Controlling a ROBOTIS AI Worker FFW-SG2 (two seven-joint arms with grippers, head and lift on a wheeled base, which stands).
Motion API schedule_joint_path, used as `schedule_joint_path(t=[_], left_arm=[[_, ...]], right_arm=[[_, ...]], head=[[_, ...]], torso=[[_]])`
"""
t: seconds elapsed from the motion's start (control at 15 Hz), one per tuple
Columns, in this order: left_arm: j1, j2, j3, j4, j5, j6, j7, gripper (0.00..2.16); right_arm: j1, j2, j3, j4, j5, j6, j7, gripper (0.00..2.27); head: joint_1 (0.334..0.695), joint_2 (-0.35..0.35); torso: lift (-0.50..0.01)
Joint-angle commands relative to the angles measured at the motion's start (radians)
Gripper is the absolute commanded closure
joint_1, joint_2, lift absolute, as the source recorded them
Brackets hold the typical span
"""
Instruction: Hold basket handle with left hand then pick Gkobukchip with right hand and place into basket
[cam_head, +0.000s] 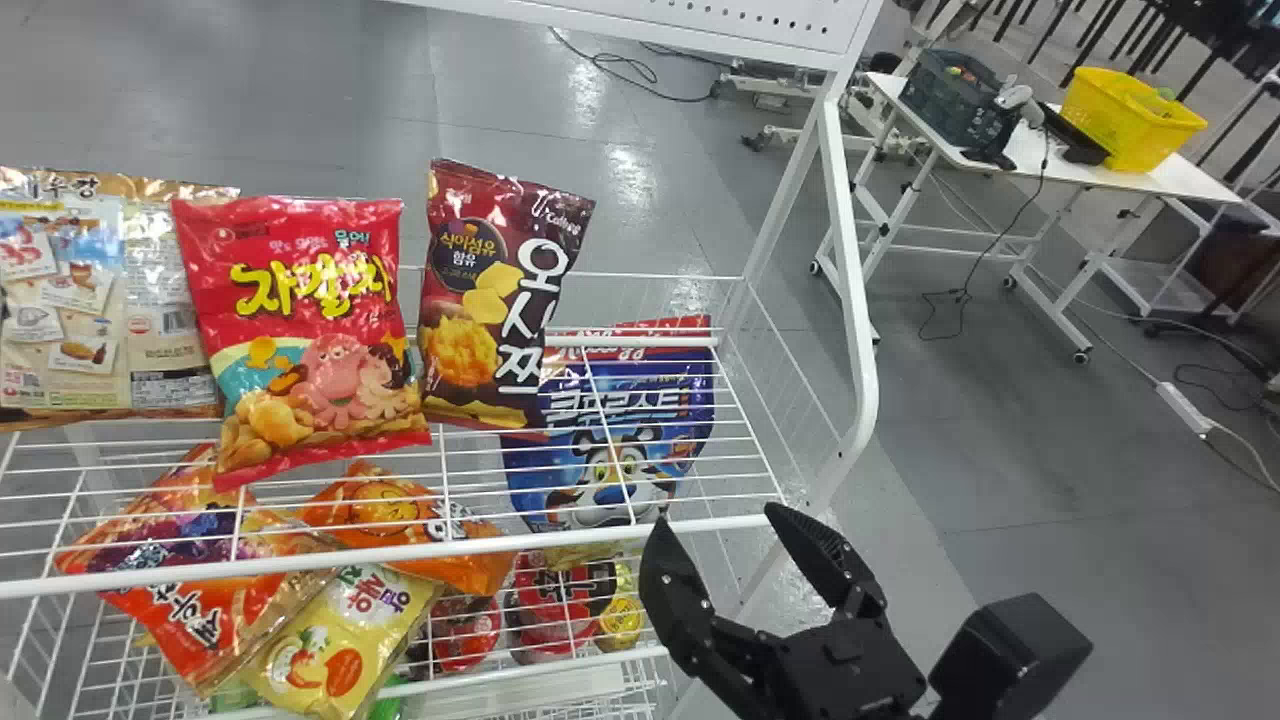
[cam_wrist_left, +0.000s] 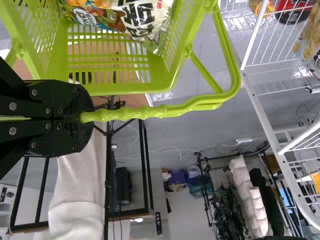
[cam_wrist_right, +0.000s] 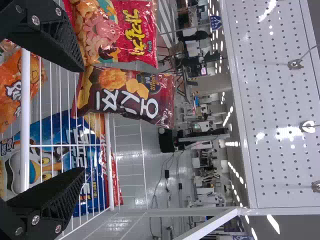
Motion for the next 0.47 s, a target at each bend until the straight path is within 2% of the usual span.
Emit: schedule_joint_path(t=[0.0, 0.4], left_arm=[[0.002, -0.003, 0.001, -0.001, 0.001, 0.001, 0.001, 2.09], [0.000, -0.003, 0.000, -0.001, 0.001, 0.001, 0.006, 2.09]], right_arm=[[-0.006, 0.000, 0.000, 0.000, -0.001, 0.016, -0.002, 0.11], [-0.011, -0.001, 0.002, 0.001, -0.006, 0.028, -0.002, 0.11]], head=[[0.695, -0.350], [0.695, -0.350]], torso=[[-0.032], [-0.032]])
